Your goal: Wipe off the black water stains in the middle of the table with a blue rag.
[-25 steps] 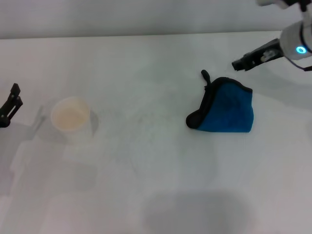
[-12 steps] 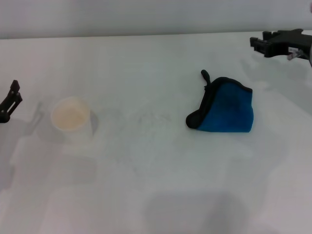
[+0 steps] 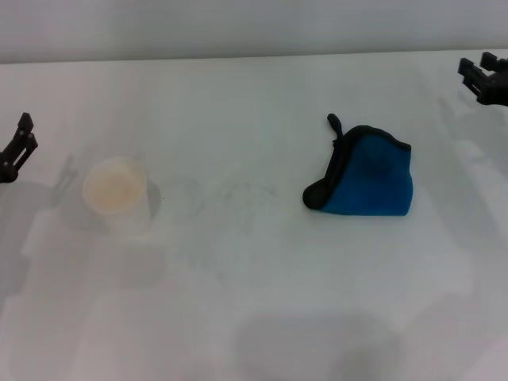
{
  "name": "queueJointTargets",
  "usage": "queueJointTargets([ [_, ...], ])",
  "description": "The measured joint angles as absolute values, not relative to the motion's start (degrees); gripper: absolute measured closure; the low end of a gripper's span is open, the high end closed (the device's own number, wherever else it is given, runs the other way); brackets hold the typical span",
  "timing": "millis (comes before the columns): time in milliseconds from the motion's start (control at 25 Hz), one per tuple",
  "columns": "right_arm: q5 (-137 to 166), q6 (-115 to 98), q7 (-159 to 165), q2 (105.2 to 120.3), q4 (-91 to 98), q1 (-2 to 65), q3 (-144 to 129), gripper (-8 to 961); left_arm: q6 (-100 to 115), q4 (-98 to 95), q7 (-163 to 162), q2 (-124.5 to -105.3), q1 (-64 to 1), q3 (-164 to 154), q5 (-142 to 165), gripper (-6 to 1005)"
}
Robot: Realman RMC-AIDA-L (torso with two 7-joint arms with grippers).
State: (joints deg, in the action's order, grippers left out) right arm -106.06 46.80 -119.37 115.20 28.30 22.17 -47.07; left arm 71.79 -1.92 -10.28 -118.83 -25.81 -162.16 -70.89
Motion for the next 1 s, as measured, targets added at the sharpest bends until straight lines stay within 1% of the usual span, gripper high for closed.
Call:
queueJointTargets([
  [160, -115.02, 54.95, -134.68, 115.19, 19.7, 22.16, -39.38, 558, 71.72, -1.93, -10.28, -118.77, -26.2, -162.16, -71.29, 111],
  [400, -120.41, 64.53, -151.03, 115.21, 9.55, 21.63, -26.7, 558, 71.82, -1.93, -10.04, -118.74, -26.28, -162.16, -73.25, 112],
  [800, -120.66, 65.4, -159.35, 115.36, 7.58, 18.29, -21.6, 558, 72.46, -1.94, -9.79, -118.83, -25.62, -162.15, -78.78, 111],
  [1000, -120.68, 65.41, -162.31, 115.38, 7.1, 17.88, -21.34, 558, 72.83, -1.94, -9.93, -118.93, -25.4, -162.16, -83.32, 111],
])
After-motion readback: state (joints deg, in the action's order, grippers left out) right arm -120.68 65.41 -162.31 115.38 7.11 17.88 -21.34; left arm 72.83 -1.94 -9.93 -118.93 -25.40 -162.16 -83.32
